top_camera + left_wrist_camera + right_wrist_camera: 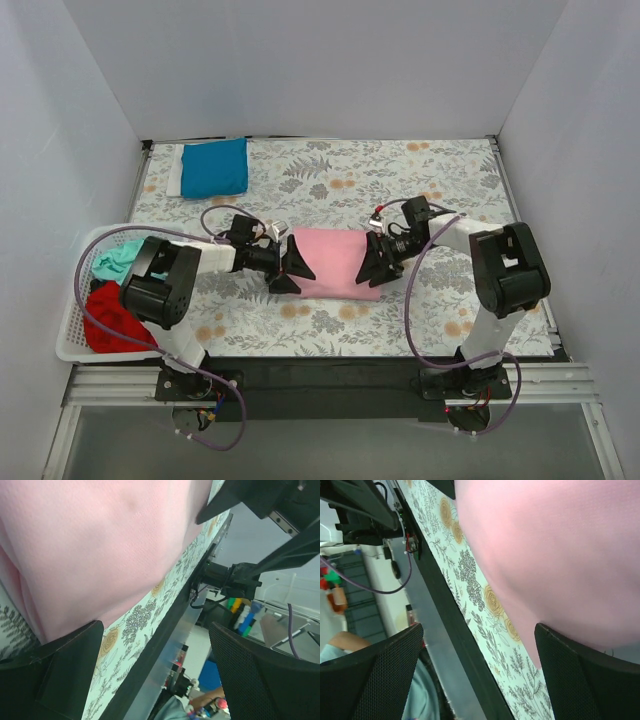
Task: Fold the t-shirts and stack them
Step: Fold the tshirt
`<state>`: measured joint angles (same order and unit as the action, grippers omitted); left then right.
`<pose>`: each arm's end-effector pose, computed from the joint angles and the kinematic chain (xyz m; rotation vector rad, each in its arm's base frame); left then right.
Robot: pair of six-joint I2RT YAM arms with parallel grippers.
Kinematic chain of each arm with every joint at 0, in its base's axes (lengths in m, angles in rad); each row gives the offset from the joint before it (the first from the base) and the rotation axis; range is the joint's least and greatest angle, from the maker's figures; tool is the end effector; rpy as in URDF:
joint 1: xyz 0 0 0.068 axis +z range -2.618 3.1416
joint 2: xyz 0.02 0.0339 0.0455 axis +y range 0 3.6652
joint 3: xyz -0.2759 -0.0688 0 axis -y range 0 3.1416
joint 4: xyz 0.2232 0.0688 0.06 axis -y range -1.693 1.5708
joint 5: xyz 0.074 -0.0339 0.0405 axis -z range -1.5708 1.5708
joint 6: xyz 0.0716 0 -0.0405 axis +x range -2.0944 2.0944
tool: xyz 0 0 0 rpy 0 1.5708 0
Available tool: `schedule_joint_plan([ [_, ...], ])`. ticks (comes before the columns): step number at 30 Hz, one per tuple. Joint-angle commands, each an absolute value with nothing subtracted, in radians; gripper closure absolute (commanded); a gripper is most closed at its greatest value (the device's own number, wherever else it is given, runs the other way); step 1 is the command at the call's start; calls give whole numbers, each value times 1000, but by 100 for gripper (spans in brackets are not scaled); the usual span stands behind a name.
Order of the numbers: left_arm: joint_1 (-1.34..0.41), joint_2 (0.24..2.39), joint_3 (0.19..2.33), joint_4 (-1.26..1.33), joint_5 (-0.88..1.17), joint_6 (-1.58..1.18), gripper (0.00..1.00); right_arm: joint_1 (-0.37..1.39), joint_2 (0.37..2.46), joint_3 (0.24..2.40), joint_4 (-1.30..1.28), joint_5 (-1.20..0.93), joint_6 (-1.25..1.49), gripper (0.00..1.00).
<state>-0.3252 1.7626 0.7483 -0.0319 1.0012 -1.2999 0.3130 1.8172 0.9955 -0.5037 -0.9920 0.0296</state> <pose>0.2630 -0.1523 0.1290 0.8104 -2.2800 1.3673 0.2772 0.1527 0.1487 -0.5594 2.6460 1.4956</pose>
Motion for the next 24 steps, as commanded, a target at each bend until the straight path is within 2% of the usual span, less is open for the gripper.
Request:
schedule_joint_plan([
  [1,-314,1640,748,-97,934,-1229,14,302,1704,1038,-603,-943,-87,2],
  [6,-351,1520,793,-63,988,-1270,14,327,1611,1026,-527,-1057,-8,2],
  [12,-396,1583,770,63,968,-1402,17,420,1676,951,-384,-1106,140,7],
  [20,-348,1782,721,83,905,-1376,20,359,1857,936,-373,-984,74,8],
  [24,-298,1790,707,66,934,-1361,23,314,1879,934,-486,-923,-72,10],
])
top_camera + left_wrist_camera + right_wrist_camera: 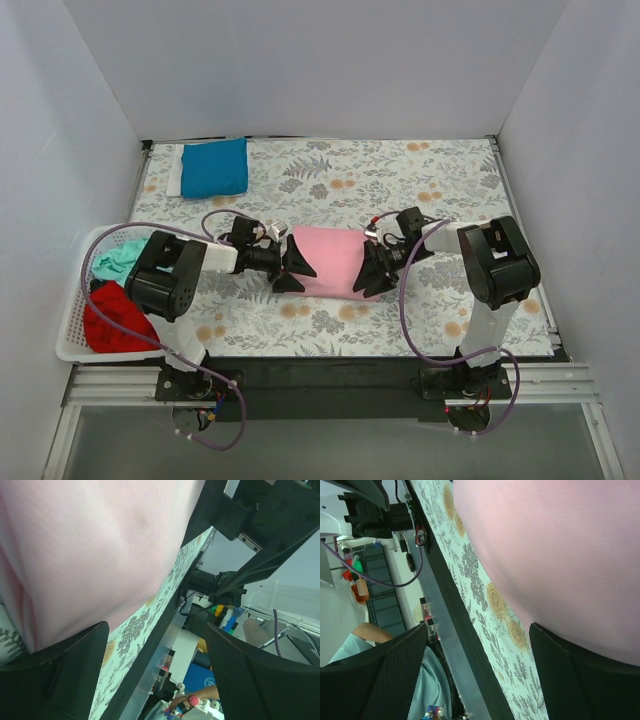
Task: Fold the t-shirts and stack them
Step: Fold the tshirt
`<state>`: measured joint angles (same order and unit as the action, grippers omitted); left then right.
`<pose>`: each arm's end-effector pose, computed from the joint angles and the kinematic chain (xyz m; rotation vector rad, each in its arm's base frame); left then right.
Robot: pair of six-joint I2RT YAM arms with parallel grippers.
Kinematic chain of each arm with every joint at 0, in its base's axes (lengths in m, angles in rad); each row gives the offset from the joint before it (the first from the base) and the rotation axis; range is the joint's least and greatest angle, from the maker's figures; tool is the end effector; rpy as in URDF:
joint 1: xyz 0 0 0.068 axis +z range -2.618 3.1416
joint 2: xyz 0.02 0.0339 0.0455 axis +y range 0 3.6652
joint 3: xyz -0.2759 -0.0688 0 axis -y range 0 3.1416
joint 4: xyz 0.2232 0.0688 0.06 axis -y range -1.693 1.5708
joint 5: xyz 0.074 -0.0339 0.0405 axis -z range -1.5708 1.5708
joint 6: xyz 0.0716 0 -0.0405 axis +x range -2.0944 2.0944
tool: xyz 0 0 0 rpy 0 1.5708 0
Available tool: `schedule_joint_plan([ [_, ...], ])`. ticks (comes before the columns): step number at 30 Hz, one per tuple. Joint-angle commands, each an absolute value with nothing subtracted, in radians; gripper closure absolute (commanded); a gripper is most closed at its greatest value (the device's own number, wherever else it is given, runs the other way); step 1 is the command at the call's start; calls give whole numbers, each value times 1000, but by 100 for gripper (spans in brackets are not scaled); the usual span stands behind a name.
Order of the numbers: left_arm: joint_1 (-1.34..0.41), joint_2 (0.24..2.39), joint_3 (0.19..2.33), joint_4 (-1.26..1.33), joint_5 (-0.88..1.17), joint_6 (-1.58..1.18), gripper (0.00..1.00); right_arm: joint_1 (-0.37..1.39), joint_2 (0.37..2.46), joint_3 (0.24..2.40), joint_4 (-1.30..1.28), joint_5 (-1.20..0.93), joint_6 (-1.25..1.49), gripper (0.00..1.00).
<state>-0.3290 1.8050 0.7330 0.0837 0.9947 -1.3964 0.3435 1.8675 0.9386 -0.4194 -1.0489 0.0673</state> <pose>0.2699 -0.1556 0.1202 0.8754 -2.2413 1.3793 0.2677 0.1617 0.1275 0.5425 -2.6403 -1.5846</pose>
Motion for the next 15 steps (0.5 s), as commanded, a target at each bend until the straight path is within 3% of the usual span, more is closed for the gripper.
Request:
schedule_joint_plan([
  [1,-296,1770,701,63,955,-1350,23,311,1872,937,-512,-926,-92,11],
  [8,-299,1556,846,-75,1088,-1171,24,313,1718,1164,-721,-1068,-258,12],
  [15,-301,1768,1101,86,993,-1270,23,308,1897,1463,-652,-1020,-197,12],
])
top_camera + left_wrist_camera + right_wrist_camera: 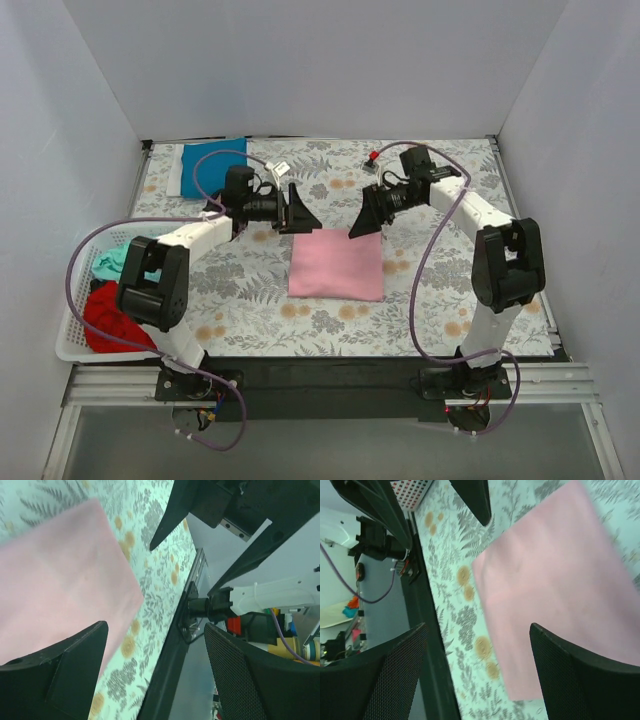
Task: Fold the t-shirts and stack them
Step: Fold the tshirt
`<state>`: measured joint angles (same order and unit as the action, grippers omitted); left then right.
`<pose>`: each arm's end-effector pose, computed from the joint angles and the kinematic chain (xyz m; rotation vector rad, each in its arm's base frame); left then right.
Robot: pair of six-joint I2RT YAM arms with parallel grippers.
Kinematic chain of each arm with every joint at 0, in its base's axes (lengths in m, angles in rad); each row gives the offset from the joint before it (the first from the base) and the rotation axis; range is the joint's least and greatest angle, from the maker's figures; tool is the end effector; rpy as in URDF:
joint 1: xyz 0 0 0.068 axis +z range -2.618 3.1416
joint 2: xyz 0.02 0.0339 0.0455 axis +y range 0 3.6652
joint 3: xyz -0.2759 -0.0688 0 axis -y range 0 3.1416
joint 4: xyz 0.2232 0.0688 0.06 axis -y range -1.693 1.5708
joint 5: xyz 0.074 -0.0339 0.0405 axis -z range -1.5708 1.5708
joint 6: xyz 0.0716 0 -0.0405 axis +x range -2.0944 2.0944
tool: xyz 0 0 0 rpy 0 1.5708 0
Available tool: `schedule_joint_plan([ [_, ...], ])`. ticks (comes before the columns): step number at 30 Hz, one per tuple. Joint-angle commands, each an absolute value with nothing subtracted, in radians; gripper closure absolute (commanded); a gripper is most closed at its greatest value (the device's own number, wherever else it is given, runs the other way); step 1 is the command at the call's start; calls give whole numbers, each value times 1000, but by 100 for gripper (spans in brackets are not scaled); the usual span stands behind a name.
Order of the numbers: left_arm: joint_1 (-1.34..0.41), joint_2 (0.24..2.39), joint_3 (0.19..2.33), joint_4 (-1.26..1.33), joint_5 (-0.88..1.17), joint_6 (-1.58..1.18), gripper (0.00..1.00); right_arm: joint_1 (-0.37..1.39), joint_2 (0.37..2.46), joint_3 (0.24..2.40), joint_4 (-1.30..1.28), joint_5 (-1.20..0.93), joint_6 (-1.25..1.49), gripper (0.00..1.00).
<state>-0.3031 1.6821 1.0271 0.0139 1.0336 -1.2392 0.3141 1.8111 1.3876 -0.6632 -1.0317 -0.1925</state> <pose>0.3184 -0.1640 0.2331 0.4720 -2.4488 1.8158 0.3285 0.1713 0.2464 -0.9220 2.2277 1.3873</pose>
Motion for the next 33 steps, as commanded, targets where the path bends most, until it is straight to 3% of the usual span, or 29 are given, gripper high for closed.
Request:
schedule_joint_plan([
  [1,-301,1842,1121,110,985,-1296,24,307,1920,1479,-643,-1025,-187,12],
  [11,-261,2160,1266,235,927,-1420,27,226,2227,1588,-600,-1057,-236,21],
  [17,-201,2142,1247,247,923,-1394,28,167,2270,1603,-604,-1017,-270,25],
  [22,-184,1972,1276,141,922,-1200,30,155,2197,1681,-618,-980,-278,26],
  [25,-178,1841,1270,19,829,-1067,20,164,2132,1750,-630,-983,-252,26],
  [28,-160,1747,1259,-110,715,-993,3,205,2037,1734,-646,-930,-276,27],
  [33,-146,1600,1224,-319,591,-977,3,368,1809,1585,-623,-586,-399,28],
])
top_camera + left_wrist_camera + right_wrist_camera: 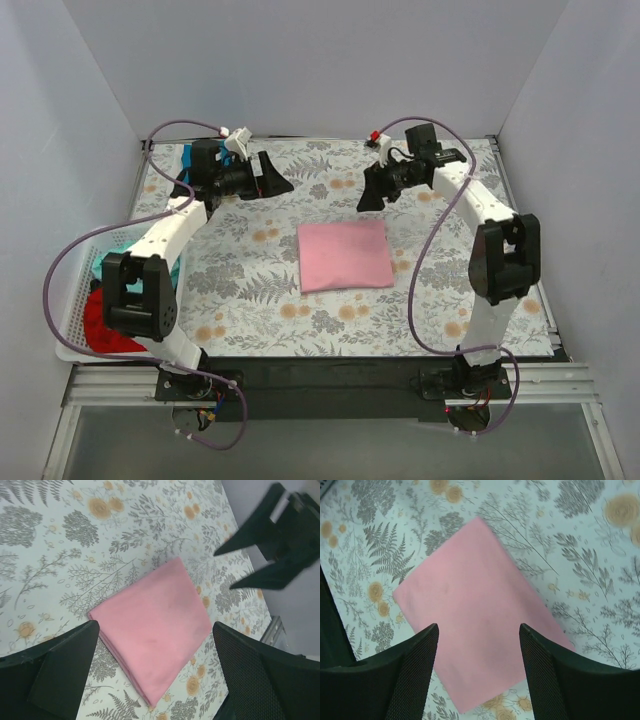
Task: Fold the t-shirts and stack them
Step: Fold the tshirt, then neatly place the folded tshirt to the corner
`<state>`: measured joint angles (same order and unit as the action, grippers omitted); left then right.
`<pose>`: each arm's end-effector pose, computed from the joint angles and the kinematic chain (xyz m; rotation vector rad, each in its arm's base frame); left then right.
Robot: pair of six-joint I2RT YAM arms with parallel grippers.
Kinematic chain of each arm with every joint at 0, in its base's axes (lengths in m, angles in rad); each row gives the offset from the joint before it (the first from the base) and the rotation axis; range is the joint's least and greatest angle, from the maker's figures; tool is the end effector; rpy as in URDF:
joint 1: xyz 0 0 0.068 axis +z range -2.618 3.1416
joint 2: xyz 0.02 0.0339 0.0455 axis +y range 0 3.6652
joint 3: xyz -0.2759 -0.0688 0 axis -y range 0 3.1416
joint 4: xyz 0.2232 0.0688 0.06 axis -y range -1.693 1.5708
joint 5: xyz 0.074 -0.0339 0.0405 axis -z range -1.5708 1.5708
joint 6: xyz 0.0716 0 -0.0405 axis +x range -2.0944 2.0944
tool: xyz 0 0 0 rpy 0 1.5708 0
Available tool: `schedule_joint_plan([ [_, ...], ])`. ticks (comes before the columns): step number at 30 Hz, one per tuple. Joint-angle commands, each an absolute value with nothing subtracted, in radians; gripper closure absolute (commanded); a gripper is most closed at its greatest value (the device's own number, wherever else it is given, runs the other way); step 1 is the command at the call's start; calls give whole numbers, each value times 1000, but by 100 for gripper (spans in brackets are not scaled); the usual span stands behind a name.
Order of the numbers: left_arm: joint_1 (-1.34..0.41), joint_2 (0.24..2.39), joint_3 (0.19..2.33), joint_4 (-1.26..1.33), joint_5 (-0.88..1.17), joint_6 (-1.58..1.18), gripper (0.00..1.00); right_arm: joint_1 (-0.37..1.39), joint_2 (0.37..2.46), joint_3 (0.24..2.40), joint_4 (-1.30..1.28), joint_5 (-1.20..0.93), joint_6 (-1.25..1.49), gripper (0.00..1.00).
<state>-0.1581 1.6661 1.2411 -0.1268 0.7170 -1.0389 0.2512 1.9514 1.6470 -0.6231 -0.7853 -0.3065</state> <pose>0.3711 -0.1068 0.2837 -0.5401 2.2653 -1.4231 0.4022 0.1555 0.2603 -0.9482 2.1463 0.9409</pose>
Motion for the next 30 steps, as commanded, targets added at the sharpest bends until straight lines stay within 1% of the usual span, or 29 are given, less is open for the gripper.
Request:
schedule_joint_plan([
  [1,-144,1585,1191,-340,575,-991,3,432,1758,1530,-595,-548,-411,28],
  [3,-146,1534,1140,-377,519,-1050,3,500,1720,1477,-571,-448,-422,28],
  [4,-146,1519,1115,-382,491,-1074,2,561,1688,1430,-545,-413,-429,30],
  [8,-146,1497,1030,-429,448,-1118,2,716,1654,1333,-463,-229,-465,35],
  [12,-147,1560,1014,-474,385,-1094,2,857,1674,1305,-434,-144,-498,48],
  [13,-147,1586,1014,-480,380,-1094,2,906,1689,1305,-430,-134,-503,55],
  [14,-147,1595,1011,-477,383,-1097,2,926,1698,1305,-419,-112,-505,57],
  [16,-147,1611,996,-460,414,-1114,4,978,1730,1304,-410,-98,-503,57],
  [22,-147,1689,999,-445,448,-1157,5,1057,1792,1292,-387,-75,-480,57],
  [26,-147,1715,992,-430,489,-1175,5,1074,1819,1281,-353,-52,-474,58],
  [30,-147,1718,988,-420,486,-1175,5,1075,1855,1281,-333,-45,-472,59],
])
